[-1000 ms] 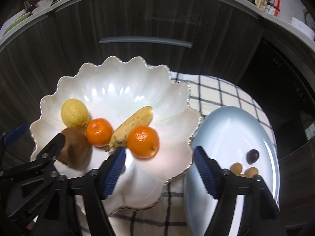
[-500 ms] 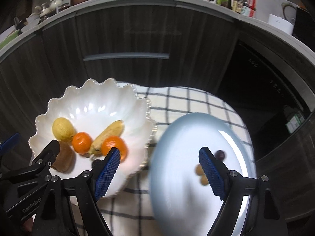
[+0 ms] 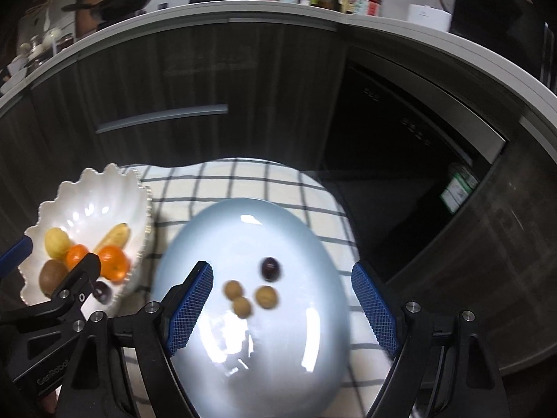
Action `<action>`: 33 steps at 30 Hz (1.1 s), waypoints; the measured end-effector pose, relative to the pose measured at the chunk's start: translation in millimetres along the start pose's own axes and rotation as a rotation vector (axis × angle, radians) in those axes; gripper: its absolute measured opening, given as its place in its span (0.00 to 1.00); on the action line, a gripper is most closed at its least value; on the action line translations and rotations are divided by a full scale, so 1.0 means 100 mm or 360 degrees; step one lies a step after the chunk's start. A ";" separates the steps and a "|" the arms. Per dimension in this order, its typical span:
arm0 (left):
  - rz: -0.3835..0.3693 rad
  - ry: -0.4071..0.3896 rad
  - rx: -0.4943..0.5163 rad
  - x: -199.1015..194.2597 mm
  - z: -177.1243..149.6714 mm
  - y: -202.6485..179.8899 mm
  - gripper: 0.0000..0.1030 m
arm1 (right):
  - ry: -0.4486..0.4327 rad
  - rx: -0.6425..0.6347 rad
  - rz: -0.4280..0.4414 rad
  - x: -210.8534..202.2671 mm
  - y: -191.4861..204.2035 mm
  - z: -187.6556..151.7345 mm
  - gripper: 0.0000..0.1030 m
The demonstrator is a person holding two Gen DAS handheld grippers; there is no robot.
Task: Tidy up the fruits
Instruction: 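Move both tools back over the plate toward the small brown fruits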
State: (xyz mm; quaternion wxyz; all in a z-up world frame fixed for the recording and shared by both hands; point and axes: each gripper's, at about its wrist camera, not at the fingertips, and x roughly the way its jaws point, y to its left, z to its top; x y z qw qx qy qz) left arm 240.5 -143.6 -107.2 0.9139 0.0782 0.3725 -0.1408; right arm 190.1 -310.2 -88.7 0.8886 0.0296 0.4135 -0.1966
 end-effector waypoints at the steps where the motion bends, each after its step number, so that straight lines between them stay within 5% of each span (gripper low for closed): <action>1: -0.0009 0.0001 0.0013 0.00 0.00 -0.06 1.00 | 0.0000 0.0009 -0.0011 0.00 -0.06 -0.02 0.80; 25: -0.0130 0.0143 0.0215 0.44 -0.25 -0.99 0.99 | 0.0084 0.0141 -0.0040 0.47 -0.84 -0.29 0.80; 33: -0.0122 0.0224 0.0239 0.68 -0.40 -1.16 0.88 | 0.0108 0.0113 -0.0002 0.65 -0.84 -0.32 0.80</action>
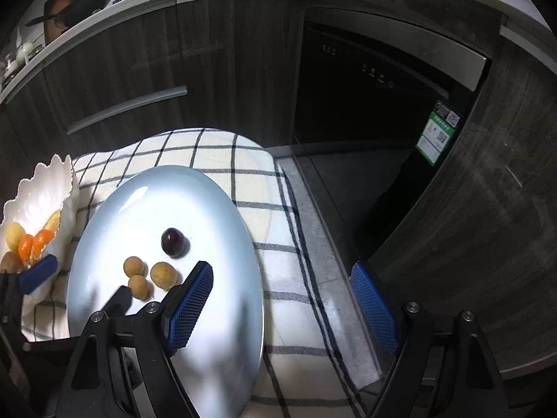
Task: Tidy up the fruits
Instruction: 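Move both tools back over the plate toward the small brown fruits, then close the left gripper on a small brown round fruit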
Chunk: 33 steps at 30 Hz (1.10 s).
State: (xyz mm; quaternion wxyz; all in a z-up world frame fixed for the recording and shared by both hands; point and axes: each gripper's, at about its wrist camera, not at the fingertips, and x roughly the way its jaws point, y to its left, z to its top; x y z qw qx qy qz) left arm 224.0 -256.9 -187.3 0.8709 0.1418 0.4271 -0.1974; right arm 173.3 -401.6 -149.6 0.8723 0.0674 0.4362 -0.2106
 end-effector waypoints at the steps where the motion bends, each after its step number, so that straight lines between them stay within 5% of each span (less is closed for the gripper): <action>1: -0.0005 0.0011 0.0001 0.03 -0.01 -0.01 0.86 | 0.0004 -0.0005 0.0006 0.02 0.01 0.00 0.80; 8: -0.0020 0.0059 0.0003 0.20 -0.05 -0.07 0.76 | 0.0014 -0.0011 0.0029 0.12 0.03 0.00 0.80; 14: -0.0037 0.0112 0.0018 0.33 -0.09 -0.14 0.58 | 0.0028 0.0002 0.0023 0.18 0.01 -0.02 0.80; 20: -0.0043 0.0105 0.0021 0.37 -0.08 -0.16 0.58 | 0.0046 -0.0004 0.0032 0.22 0.01 -0.04 0.80; 26: -0.0059 0.0103 0.0044 0.39 -0.03 -0.18 0.34 | 0.0047 0.0006 0.0048 0.24 0.01 -0.03 0.80; 30: -0.0057 0.0114 0.0043 0.40 -0.01 -0.16 0.32 | 0.0048 0.0008 0.0053 0.24 0.01 -0.02 0.80; 33: -0.0077 0.0120 0.0054 0.39 -0.03 -0.16 0.22 | 0.0053 0.0011 0.0058 0.25 0.02 -0.02 0.80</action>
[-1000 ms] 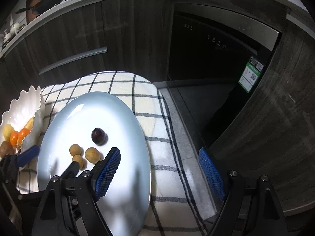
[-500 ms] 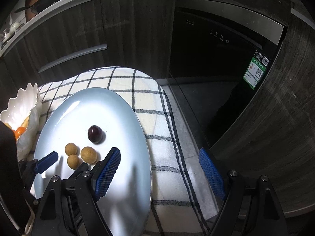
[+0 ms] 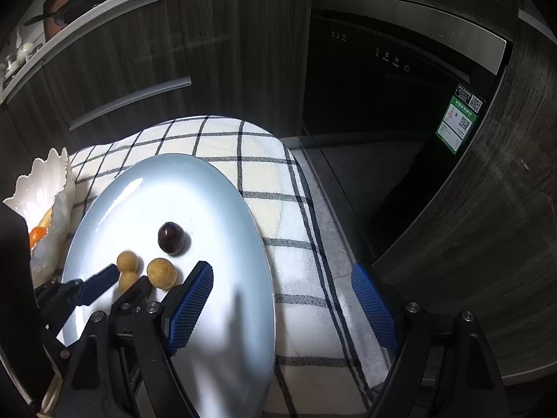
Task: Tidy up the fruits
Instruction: 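Close the left gripper on a small brown round fruit, then close the right gripper on another small brown fruit while the left holds its fruit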
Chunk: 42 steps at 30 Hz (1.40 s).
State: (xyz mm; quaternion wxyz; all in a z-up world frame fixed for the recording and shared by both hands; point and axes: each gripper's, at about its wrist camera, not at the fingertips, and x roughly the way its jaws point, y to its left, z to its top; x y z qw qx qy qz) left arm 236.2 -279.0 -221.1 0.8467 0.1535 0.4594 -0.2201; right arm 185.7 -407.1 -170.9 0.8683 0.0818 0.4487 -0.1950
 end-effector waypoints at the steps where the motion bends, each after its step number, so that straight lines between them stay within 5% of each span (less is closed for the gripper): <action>1: -0.0004 0.0002 0.0001 -0.01 0.00 0.00 0.22 | -0.0001 -0.0001 0.0003 0.00 0.01 0.00 0.80; 30: 0.0092 -0.0061 -0.0123 -0.27 -0.18 0.52 0.22 | 0.0047 -0.0123 0.0150 0.07 0.53 -0.02 0.78; 42: 0.0076 -0.0053 -0.0148 -0.21 -0.19 0.59 0.22 | 0.0146 -0.0179 0.0242 0.26 0.79 -0.03 0.45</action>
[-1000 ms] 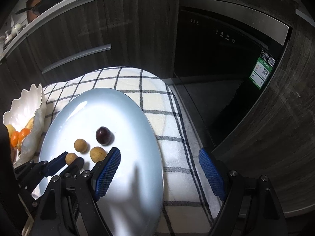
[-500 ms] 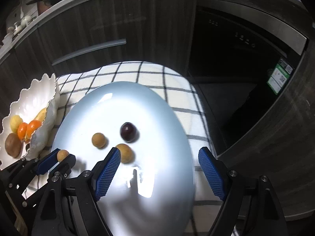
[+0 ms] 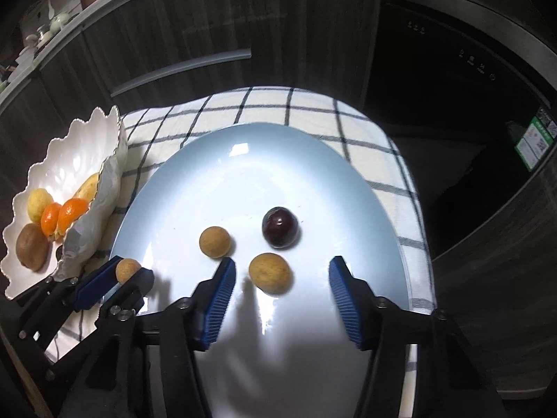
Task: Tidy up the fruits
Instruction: 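Close the right gripper on another small brown fruit while the left holds its fruit, then carry both small brown fruits over the white bowl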
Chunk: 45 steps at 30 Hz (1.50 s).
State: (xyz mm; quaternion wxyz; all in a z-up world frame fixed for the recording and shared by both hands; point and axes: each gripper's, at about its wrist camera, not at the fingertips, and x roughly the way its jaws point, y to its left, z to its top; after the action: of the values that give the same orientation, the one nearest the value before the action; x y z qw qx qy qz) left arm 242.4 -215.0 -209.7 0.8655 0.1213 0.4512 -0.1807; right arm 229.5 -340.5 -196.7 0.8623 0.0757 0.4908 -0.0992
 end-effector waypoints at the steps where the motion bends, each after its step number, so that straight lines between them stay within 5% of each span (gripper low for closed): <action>1: 0.0000 -0.0001 -0.0001 0.00 0.00 0.01 0.22 | 0.0013 0.0001 0.0002 0.02 0.00 -0.01 0.37; 3: -0.0002 -0.0002 -0.0005 0.01 0.01 0.02 0.22 | 0.0031 0.0004 0.0016 0.05 0.00 -0.01 0.27; 29: -0.0026 -0.0136 -0.0001 -0.44 0.18 0.06 0.22 | -0.0127 -0.0020 0.0007 -0.54 0.05 0.06 0.26; 45: 0.0031 -0.0247 -0.0107 -0.93 0.20 0.73 0.22 | -0.0250 -0.0111 0.0071 -0.92 0.71 0.22 0.26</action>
State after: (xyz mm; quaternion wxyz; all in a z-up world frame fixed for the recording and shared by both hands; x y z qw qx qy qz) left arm 238.3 -137.7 -118.5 0.9031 0.0823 0.3873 -0.1661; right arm 219.6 -268.0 -103.7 0.9022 0.0486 0.4231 -0.0683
